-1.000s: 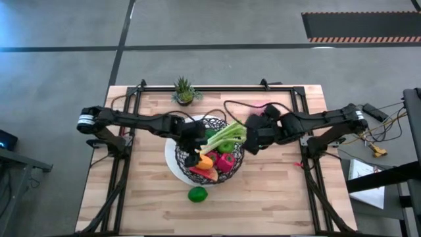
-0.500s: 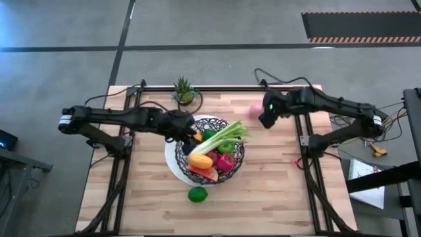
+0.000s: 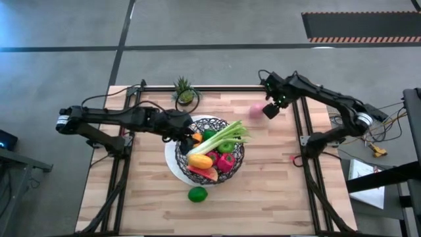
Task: Build produce basket
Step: Put the pink peach into the wire basket
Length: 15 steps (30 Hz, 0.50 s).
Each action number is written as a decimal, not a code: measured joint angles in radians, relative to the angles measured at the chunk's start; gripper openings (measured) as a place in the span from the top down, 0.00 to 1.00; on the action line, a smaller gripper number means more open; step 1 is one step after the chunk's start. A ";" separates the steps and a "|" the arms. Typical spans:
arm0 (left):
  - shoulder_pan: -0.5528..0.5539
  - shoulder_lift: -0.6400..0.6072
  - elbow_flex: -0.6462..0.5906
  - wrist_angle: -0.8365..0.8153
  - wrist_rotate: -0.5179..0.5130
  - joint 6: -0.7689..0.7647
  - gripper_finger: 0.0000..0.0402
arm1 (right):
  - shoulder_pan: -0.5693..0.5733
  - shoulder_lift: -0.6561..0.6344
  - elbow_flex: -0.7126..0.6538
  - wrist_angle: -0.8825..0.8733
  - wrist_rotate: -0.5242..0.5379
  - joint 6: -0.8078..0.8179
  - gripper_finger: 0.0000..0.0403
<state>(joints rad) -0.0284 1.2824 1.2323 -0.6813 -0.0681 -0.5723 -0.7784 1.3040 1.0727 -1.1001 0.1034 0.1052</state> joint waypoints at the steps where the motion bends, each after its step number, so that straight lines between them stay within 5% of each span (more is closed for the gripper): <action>1: 0.000 0.003 0.000 0.001 0.000 0.000 0.44 | -0.024 0.027 -0.002 0.007 -0.002 -0.019 0.46; 15: 0.000 0.008 0.000 0.017 0.000 0.001 0.44 | -0.071 0.238 0.069 0.103 -0.106 -0.226 0.47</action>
<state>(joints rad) -0.0288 1.2907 1.2320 -0.6643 -0.0677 -0.5709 -0.8494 1.5418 1.1412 -0.9972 -0.0030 -0.1207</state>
